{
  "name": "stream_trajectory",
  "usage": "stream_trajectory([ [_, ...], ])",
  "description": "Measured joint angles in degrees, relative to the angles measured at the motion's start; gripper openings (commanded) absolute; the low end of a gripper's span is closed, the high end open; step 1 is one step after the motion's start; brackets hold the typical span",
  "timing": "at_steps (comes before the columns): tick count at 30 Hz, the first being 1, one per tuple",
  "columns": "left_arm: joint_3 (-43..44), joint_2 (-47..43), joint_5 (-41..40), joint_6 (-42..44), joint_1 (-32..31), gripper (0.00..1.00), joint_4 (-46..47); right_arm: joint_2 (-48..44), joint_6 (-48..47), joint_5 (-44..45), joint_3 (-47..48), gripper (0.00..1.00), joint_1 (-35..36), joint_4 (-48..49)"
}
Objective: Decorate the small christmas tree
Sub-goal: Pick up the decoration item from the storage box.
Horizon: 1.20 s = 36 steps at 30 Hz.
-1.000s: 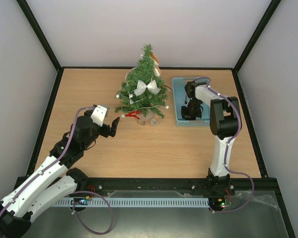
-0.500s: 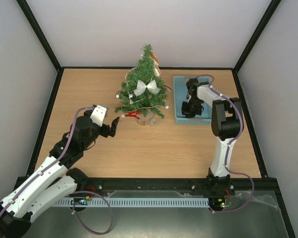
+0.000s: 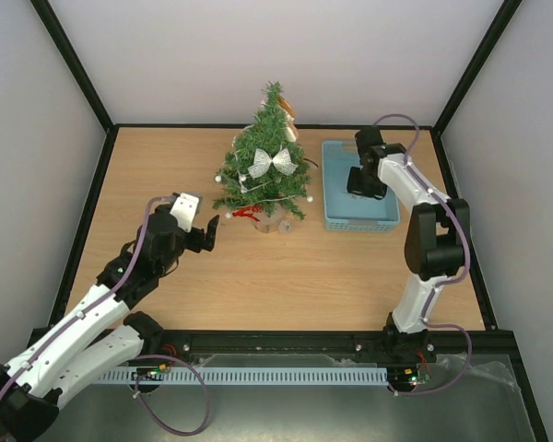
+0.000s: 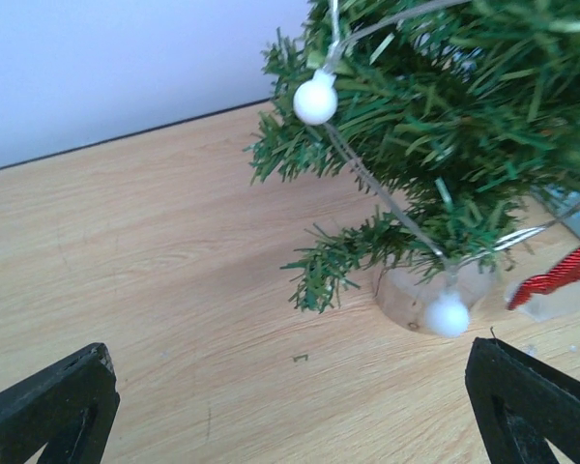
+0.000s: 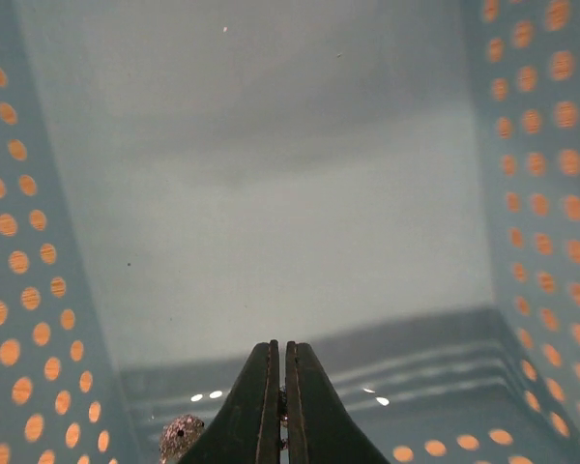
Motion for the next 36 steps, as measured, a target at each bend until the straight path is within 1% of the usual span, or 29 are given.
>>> stream_trajectory([
  [5, 2.3, 4.2, -2.8, -2.1, 0.9, 0.99, -1.8, -7.2, 1.0, 1.4, -4.3, 0.02, 0.0, 2.9],
  [8, 6.0, 6.8, -2.3, -3.2, 4.2, 0.99, -3.8, -11.5, 1.4, 1.7, -7.2, 0.02, 0.2, 5.6],
  [11, 9.7, 8.2, 0.6, -4.4, 8.2, 0.91, -5.0, -15.3, 1.7, 1.4, -9.5, 0.02, 0.6, 8.0],
  [12, 11.7, 9.1, 3.1, -5.1, 9.9, 0.89, -5.1, -16.3, 1.7, 1.3, -10.1, 0.02, 0.8, 8.6],
  [13, 12.2, 9.3, 3.5, -5.5, 11.5, 0.87, -5.1, -17.1, 1.7, 1.1, -10.6, 0.02, 1.0, 9.2],
  [15, 13.9, 10.6, 7.2, -6.9, 15.0, 0.83, -5.1, -18.9, 1.7, 0.5, -11.9, 0.02, 1.7, 10.6],
  [17, 15.0, 11.8, 10.7, -8.3, 17.6, 0.81, -5.2, -20.9, 1.9, -0.4, -13.5, 0.02, 2.6, 12.2],
  [21, 17.0, 13.7, 18.2, -10.6, 20.7, 0.71, -5.4, -25.6, 2.3, -1.5, -15.6, 0.02, 5.4, 14.1],
  [26, 22.0, 16.2, 28.9, -13.6, 21.6, 0.62, -5.2, -33.8, 2.3, -2.4, -17.0, 0.02, 9.1, 18.4],
  [32, 31.6, 20.8, 39.2, -14.6, 21.6, 0.53, -8.5, -48.6, -1.6, -5.6, -23.4, 0.02, 12.1, 29.4],
  [36, 33.0, 20.3, 47.9, -17.3, 21.6, 0.44, -8.2, -54.2, -5.0, -10.8, -27.5, 0.02, 12.4, 37.2],
])
